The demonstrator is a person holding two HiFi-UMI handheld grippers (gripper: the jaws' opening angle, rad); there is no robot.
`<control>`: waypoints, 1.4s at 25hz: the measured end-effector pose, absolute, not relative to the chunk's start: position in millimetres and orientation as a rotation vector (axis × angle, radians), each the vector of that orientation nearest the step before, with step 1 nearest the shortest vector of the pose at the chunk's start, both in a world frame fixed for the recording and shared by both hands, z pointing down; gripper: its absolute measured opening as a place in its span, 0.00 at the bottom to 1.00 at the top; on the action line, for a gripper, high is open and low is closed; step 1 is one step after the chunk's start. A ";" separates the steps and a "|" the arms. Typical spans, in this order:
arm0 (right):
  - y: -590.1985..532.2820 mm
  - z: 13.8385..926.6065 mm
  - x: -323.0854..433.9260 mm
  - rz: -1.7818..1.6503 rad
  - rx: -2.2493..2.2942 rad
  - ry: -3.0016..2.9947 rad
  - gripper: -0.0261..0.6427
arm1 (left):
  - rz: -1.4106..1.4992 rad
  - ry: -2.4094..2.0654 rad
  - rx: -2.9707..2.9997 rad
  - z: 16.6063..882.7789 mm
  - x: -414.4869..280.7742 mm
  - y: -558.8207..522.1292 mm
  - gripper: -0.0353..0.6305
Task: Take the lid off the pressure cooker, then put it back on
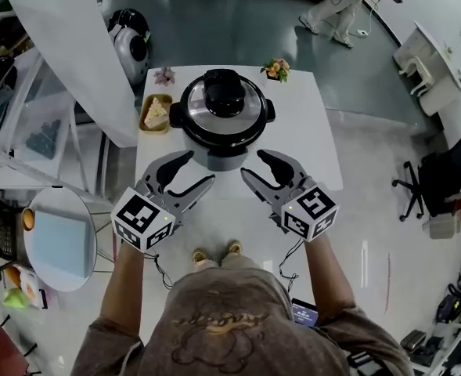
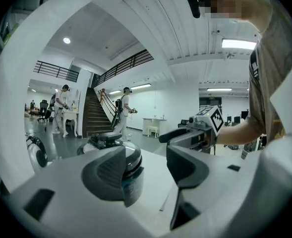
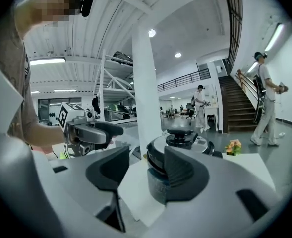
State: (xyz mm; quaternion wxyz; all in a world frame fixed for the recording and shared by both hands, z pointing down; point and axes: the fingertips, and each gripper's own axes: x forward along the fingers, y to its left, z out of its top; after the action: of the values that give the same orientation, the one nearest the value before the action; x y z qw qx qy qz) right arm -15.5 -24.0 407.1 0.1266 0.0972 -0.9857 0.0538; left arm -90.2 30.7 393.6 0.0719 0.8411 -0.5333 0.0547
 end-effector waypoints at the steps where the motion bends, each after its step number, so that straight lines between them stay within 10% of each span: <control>1: -19.8 406.9 -9.7 0.157 0.300 -2.870 0.36 | 0.161 -1.607 2.528 393.0 -86.8 35.3 0.44; 19: -2.6 456.1 73.0 0.256 0.669 -2.909 0.04 | 0.028 -2.015 2.219 438.7 -80.9 78.8 0.07; 35: -5.8 481.7 81.4 0.267 0.733 -2.869 0.03 | -0.016 -2.073 2.093 460.8 -83.9 89.4 0.06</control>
State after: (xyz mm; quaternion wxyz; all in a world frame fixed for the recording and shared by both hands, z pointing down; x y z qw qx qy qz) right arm 81.4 -5.8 481.7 0.0843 0.2457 -0.9615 0.0894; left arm -83.9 89.4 460.8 0.0977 0.7071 -0.7003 -0.0054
